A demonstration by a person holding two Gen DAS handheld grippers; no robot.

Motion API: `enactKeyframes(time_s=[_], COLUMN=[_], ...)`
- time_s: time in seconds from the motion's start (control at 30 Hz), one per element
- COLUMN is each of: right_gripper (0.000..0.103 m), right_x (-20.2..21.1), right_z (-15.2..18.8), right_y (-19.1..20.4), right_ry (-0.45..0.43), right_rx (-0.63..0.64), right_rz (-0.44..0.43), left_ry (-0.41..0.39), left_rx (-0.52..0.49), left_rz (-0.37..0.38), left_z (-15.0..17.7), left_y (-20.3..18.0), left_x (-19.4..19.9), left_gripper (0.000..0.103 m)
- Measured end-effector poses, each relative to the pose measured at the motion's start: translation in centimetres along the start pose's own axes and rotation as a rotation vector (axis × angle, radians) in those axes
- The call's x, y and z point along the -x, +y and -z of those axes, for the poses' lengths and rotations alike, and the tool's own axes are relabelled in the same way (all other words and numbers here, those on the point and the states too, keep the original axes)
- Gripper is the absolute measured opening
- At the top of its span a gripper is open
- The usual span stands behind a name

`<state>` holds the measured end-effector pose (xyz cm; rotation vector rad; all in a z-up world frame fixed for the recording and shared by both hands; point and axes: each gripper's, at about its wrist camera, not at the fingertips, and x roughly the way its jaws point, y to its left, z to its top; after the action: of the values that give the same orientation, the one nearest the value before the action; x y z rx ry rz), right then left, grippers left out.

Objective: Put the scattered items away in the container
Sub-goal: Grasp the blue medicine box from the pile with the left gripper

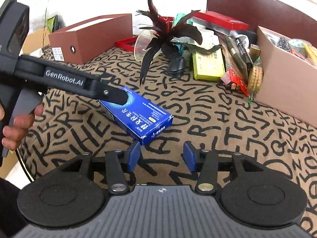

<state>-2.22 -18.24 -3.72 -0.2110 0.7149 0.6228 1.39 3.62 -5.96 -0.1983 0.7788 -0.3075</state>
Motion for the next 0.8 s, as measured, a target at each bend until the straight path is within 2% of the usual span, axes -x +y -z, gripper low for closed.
enactKeyframes(time_s=[0.23, 0.3, 0.33, 0.5, 0.67, 0.8], right_gripper=[0.058, 0.058, 0.058, 0.058, 0.057, 0.057], right_x=[-0.7, -0.9, -1.0, -1.3, -1.7, -2.1], right_z=[-0.1, -0.2, -0.3, -0.6, -0.6, -0.6], right_y=[0.8, 0.9, 1.0, 1.2, 1.2, 1.3], right_ry=[0.004, 0.006, 0.006, 0.007, 0.014, 0.017], right_rx=[0.019, 0.02, 0.02, 0.03, 0.035, 0.036], right_rz=[-0.032, -0.035, -0.036, -0.038, -0.038, -0.035], left_ry=[0.032, 0.058, 0.071, 0.07, 0.079, 0.08], left_rx=[-0.009, -0.008, -0.007, 0.002, -0.009, -0.024], left_rz=[0.015, 0.052, 0.068, 0.067, 0.084, 0.083], left_z=[-0.5, -0.6, -0.7, -0.7, -0.9, -0.9], left_y=[0.9, 0.9, 0.9, 1.0, 1.0, 0.7], left_x=[-1.1, -1.6, -1.8, -1.9, -2.1, -2.4], left_gripper=[0.08, 0.064, 0.06, 0.066, 0.061, 0.064])
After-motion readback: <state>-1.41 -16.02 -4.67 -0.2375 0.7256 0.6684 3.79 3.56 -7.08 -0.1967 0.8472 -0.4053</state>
